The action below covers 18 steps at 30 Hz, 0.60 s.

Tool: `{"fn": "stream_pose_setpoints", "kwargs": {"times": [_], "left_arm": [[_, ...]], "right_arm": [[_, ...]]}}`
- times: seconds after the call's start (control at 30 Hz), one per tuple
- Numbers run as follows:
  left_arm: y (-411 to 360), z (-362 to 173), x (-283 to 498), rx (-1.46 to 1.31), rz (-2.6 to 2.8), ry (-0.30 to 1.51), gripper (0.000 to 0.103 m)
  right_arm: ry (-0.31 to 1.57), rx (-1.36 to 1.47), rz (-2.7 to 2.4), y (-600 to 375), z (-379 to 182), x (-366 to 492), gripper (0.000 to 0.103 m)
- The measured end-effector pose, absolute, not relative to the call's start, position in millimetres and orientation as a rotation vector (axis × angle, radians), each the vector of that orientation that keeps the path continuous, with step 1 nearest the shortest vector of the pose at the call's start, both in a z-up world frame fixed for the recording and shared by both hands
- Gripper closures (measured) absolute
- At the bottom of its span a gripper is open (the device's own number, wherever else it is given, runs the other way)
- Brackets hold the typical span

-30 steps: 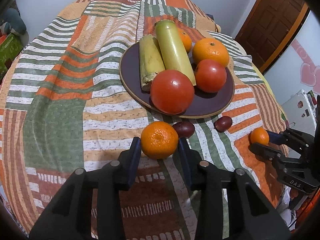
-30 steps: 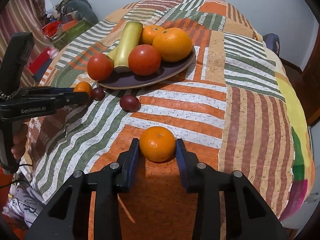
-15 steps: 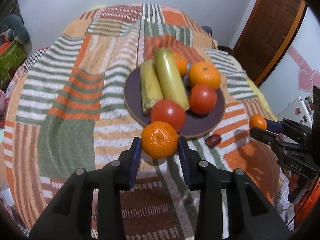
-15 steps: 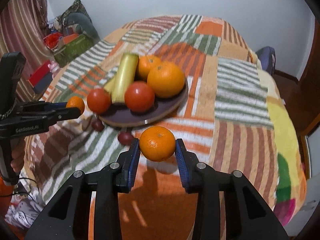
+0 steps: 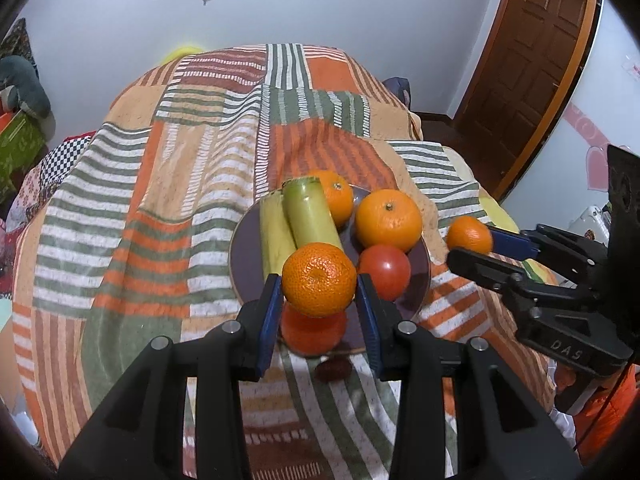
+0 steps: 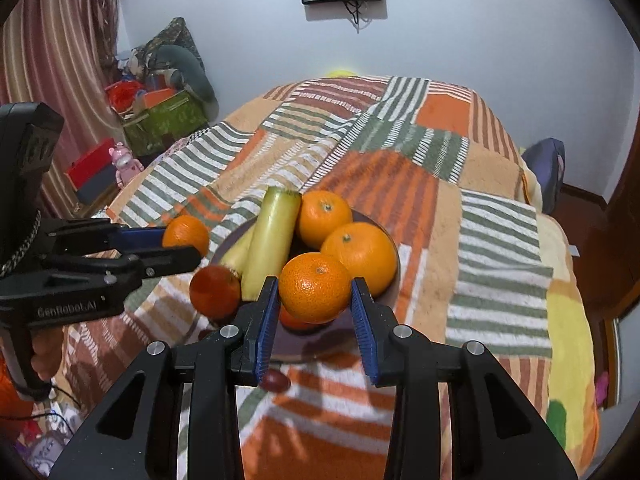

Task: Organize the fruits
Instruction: 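Place the tangerine on the plate with left tool while right tool places its tangerine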

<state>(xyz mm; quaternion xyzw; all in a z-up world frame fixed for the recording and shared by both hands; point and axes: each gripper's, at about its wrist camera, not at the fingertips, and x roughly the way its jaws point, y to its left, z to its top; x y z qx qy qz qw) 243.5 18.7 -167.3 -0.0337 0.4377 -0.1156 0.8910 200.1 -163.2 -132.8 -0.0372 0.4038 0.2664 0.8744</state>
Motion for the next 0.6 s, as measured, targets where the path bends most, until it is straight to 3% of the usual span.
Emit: {"fn": "stream_pose_setpoints", "kwargs": {"times": [0.6], "left_arm": [[22.8,-195.5,272.6,-0.077,-0.251,0.960,0.066]], "right_arm": [[0.886,-0.115,0.610,-128.2,-157.3,234.7,0.070]]}}
